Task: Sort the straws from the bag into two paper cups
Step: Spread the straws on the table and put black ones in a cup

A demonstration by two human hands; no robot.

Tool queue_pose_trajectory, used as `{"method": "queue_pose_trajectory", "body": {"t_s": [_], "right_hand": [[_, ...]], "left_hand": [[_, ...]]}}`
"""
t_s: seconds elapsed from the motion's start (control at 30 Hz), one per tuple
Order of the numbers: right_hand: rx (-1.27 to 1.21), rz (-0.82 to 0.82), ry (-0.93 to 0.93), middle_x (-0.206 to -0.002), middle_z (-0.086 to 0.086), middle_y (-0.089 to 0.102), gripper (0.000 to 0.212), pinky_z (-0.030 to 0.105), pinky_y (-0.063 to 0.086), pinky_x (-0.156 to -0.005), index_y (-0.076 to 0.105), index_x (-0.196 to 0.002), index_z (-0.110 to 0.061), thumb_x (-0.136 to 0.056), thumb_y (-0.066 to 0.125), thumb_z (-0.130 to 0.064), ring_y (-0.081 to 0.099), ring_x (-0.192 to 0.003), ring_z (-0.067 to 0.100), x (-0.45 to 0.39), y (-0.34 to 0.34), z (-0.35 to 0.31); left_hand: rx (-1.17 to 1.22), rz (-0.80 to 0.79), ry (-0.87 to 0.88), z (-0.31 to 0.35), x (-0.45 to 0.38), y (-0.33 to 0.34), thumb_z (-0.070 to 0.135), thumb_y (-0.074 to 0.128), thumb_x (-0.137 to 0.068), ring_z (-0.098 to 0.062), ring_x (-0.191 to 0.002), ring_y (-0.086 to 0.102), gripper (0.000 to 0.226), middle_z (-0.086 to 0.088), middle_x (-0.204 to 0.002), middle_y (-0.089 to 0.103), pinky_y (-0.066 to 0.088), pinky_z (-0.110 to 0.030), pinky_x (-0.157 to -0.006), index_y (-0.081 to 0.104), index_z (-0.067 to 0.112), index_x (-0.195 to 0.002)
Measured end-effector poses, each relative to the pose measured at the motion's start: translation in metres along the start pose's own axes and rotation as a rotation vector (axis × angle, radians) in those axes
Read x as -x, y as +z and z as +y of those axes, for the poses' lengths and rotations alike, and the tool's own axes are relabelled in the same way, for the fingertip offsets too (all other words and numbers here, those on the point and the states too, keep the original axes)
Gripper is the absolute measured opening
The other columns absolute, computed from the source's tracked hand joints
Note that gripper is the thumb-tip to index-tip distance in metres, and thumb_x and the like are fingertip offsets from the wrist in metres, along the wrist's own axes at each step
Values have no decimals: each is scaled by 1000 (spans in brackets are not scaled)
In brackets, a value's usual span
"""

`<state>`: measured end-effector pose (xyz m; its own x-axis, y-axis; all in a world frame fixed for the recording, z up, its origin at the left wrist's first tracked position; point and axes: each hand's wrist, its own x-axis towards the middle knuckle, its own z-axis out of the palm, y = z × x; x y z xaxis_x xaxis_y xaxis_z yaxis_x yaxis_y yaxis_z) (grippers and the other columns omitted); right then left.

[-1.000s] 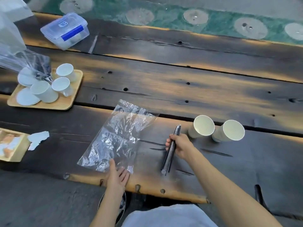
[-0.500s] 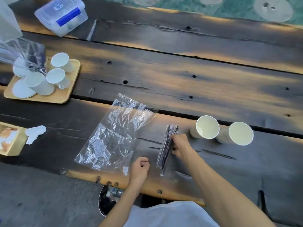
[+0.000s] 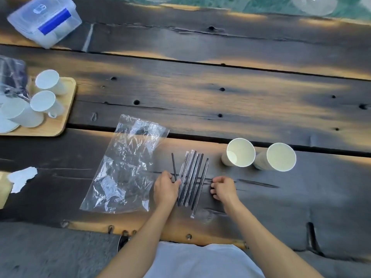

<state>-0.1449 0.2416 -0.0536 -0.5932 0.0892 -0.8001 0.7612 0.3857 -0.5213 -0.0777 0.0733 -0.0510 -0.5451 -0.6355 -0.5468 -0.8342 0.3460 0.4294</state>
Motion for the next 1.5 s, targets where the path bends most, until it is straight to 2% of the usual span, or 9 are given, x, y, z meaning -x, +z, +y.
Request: {"method": "queue_pose_trajectory", "body": {"t_s": [0.17, 0.27, 0.43, 0.6, 0.73, 0.97, 1.2, 1.3, 1.5], "right_hand": [[129, 35, -26, -92, 16, 62, 18, 33, 46, -54, 52, -90, -12, -89, 42, 2, 53, -63, 24, -3, 4, 9], [320, 56, -95, -89, 16, 66, 14, 44, 53, -66, 51, -82, -16, -89, 41, -9, 61, -74, 31, -1, 10, 9], [549, 48, -352, -72, 2, 57, 20, 37, 41, -61, 47, -74, -16, -93, 50, -18, 53, -72, 27, 7, 24, 4], [703, 14, -455, -84, 10, 61, 14, 40, 44, -65, 46, -91, -11, -97, 51, -23, 57, -79, 34, 11, 31, 2], [794, 46, -437, -104, 22, 65, 19, 42, 47, -74, 50, -104, -4, -96, 51, -22, 61, -99, 43, 7, 34, -6], [613, 4, -242, -92, 19, 66, 10, 35, 41, -66, 55, -84, -6, -84, 53, -16, 61, -87, 38, -1, 34, -19], [334, -100, -218, -59, 6, 52, 17, 29, 38, -49, 41, -72, -16, -86, 49, -16, 49, -53, 23, 3, 19, -19], [227, -171, -214, -46, 4, 51, 17, 24, 36, -38, 41, -74, -14, -89, 48, -13, 44, -33, 13, 12, 11, -17], [43, -235, -249, -47, -2, 52, 11, 24, 39, -38, 50, -81, -11, -91, 52, -7, 48, -37, 12, 29, 8, -18]], "left_hand": [[11, 8, -45, 2, -11, -1, 14, 65, -91, -20, -73, 57, 19, -2, -87, 59, 38, -30, -56, 48, 21, -93], [73, -20, -44, 0, -15, -3, 12, 60, -88, -20, -65, 54, 13, -7, -83, 63, 43, -33, -57, 52, 17, -80], [226, -40, -13, -8, -3, -3, 17, 44, -99, -32, -74, 64, 25, -16, -80, 66, 52, -45, -68, 55, 12, -77], [159, -89, 138, 0, 12, 4, 5, 56, -93, -20, -61, 51, 14, 0, -65, 56, 38, -18, -51, 58, 10, -80], [69, -157, 132, 13, 11, 13, 8, 61, -92, -22, -68, 50, 8, -4, -74, 55, 41, -29, -59, 55, 8, -86], [-59, -88, 110, 18, 7, 24, 18, 60, -92, -28, -81, 58, 14, -8, -93, 60, 46, -34, -68, 51, 12, -84], [29, -146, 64, 29, 1, 18, 14, 59, -78, -29, -69, 50, 23, 0, -62, 52, 37, -32, -58, 43, 15, -60], [136, -186, 66, 26, 3, 6, 21, 62, -76, -23, -60, 48, 21, 1, -59, 51, 33, -32, -51, 44, 18, -65], [435, -372, 24, 2, 11, -7, 9, 56, -80, -11, -50, 36, 16, -1, -71, 45, 32, -27, -49, 56, 10, -95]]}}
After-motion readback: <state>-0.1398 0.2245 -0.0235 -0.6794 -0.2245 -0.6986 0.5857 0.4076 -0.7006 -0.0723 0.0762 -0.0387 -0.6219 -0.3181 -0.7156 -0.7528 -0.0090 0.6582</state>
